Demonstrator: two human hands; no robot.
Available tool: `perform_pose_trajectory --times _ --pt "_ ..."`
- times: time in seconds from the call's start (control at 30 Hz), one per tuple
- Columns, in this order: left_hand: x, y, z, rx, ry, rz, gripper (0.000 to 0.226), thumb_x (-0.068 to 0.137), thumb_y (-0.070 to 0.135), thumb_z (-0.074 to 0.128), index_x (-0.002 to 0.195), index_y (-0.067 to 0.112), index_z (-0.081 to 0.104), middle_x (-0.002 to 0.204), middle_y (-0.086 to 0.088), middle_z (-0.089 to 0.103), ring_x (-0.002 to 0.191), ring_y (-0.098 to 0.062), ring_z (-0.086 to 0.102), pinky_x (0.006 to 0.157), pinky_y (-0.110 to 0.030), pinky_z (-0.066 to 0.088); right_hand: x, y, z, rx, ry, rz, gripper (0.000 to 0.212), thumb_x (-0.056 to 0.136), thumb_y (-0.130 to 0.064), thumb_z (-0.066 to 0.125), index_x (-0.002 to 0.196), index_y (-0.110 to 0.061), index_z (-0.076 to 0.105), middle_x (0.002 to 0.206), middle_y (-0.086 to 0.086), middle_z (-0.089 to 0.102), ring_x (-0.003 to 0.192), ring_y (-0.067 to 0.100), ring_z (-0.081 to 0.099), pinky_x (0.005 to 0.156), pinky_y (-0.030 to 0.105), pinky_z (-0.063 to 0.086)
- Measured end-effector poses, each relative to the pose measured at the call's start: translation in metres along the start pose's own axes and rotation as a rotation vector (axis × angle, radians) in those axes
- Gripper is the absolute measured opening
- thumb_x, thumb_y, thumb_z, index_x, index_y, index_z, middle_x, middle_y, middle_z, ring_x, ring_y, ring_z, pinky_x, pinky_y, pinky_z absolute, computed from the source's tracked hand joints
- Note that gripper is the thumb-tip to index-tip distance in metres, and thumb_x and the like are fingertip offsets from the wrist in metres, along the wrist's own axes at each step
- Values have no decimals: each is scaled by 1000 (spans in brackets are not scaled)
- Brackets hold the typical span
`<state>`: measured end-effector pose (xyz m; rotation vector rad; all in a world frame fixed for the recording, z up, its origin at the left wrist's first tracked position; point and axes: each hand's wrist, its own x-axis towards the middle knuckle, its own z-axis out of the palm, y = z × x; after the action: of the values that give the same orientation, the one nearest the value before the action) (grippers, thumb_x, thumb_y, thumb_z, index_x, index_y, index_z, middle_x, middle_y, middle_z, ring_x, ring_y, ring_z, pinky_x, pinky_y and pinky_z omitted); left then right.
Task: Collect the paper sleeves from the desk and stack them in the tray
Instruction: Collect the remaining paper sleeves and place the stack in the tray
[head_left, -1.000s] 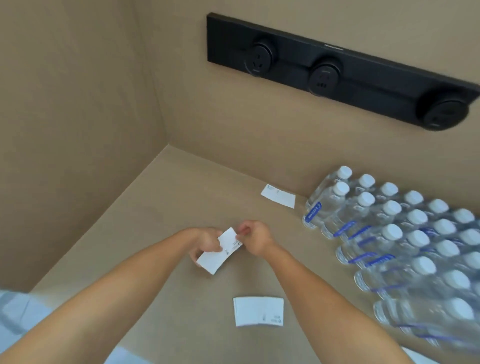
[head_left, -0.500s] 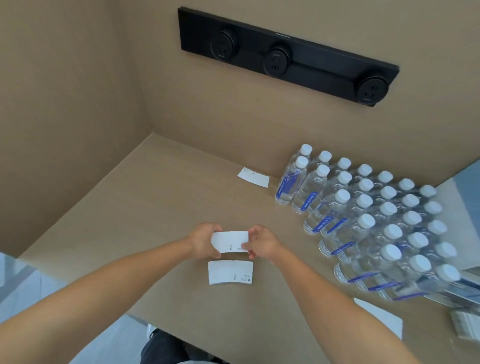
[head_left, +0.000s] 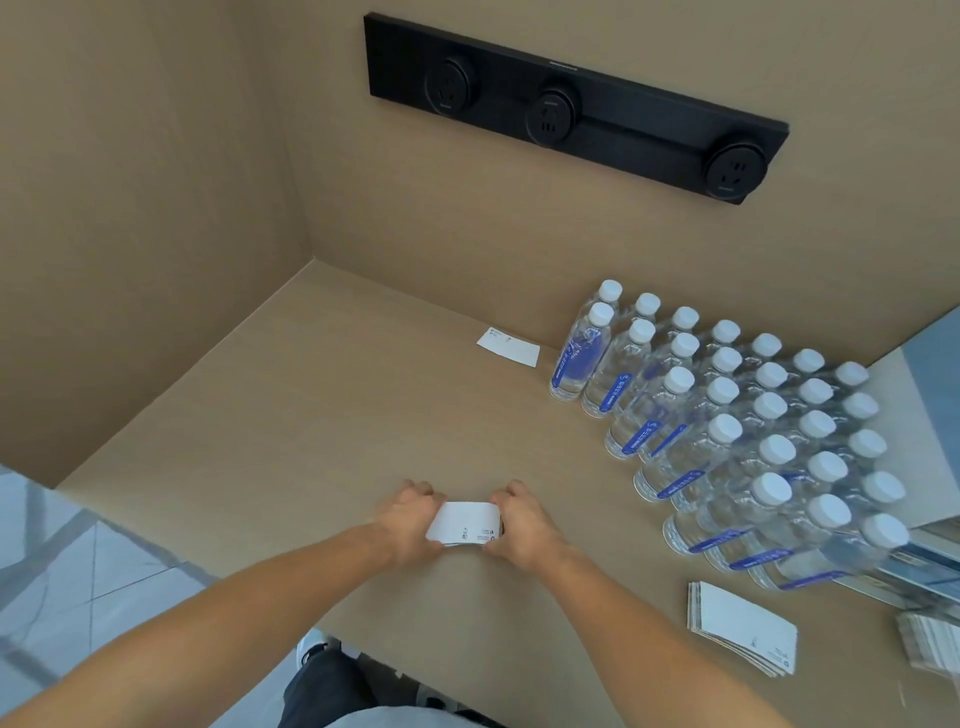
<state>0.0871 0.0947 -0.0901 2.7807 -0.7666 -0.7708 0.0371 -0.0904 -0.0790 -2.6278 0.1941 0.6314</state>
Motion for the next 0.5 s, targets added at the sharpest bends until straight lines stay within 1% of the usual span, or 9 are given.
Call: perform_pose_trajectory --times 0.2,0.3,0.4,0.5 --pt "2 0 9 38 11 -33 48 84 40 63 127 23 51 129 -1 46 125 -23 39 92 -38 46 2 -3 11 -83 81 -26 33 85 -18 64 117 -11 56 126 4 43 116 25 49 92 35 48" --pt "2 0 11 29 3 -21 45 84 33 65 125 19 52 129 -3 44 125 -24 38 94 -37 46 4 -5 13 -110 57 -41 34 85 -18 64 117 -11 54 125 5 45 116 27 50 94 35 47" --pt "1 -1 10 15 16 -2 42 85 29 63 124 18 52 129 -3 44 124 -24 37 96 -35 44 6 -4 13 -137 21 -41 33 84 -15 63 116 -10 55 125 6 44 116 26 50 94 35 47" --pt "1 -3 8 1 18 23 38 85 28 62 121 18 54 128 -2 45 123 -23 37 96 -32 43 9 -4 13 -174 -19 -55 40 83 -12 66 121 -8 53 129 7 41 119 26 49 98 35 47"
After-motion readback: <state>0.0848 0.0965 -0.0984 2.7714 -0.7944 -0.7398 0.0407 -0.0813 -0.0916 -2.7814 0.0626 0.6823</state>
